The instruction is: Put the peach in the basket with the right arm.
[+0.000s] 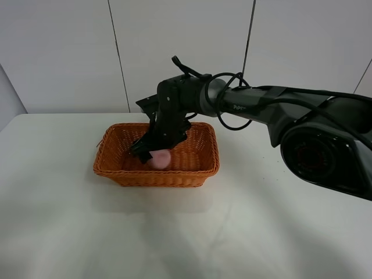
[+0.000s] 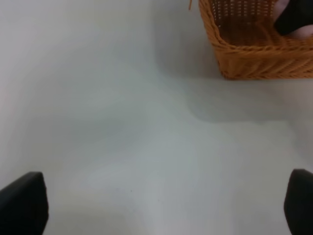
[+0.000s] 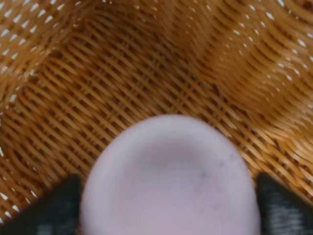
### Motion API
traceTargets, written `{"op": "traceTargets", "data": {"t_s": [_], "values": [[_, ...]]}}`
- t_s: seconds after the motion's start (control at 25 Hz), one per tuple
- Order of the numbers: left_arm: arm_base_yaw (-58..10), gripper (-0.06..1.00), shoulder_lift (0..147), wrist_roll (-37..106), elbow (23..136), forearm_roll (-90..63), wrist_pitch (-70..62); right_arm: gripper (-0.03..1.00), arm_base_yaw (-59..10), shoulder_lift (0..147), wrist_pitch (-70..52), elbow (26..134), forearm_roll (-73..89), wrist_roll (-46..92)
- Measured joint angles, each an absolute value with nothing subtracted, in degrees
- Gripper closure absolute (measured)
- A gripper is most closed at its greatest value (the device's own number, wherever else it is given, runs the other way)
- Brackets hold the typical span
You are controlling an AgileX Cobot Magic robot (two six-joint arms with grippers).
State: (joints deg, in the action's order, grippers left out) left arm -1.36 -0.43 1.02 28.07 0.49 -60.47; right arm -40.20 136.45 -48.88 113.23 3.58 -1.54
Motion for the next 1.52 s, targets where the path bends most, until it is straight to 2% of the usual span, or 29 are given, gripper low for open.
{"op": "traceTargets", "data": {"t_s": [0.2,0.44,0.56,0.96,1.12,1.52], "values": [[-1.36,-0.05,-0.43,1.02,28.07,0.49,-60.47,0.28,-38.87,136.19,-54.54,117.84,3.57,-1.77],[-1.36,-0.05,-0.43,1.02,28.07,0.49,-60.47,0.28,-37.10,135.56,-66.95,134.59,2.15,-1.77],[-1.36,-0.05,-0.43,1.02,28.07,0.49,-60.47,0.27,-35.93,135.38,-68.74,139.78,0.98,-1.98],[-1.36,-0.05,-0.43,1.02,28.07,0.49,-60.47,0.27,-32.55,135.30,-69.76,140.55,0.51,-2.65],[-1.36,-0.05,-0.43,1.02,28.07,0.49,-60.47,0.27,-29.26,135.30,-69.76,140.55,0.51,-2.65],[-1.36,-0.05,-0.43,1.02,28.07,0.49,-60.47,0.27,-9.48,135.30,-69.76,140.55,0.00,-2.65]]}}
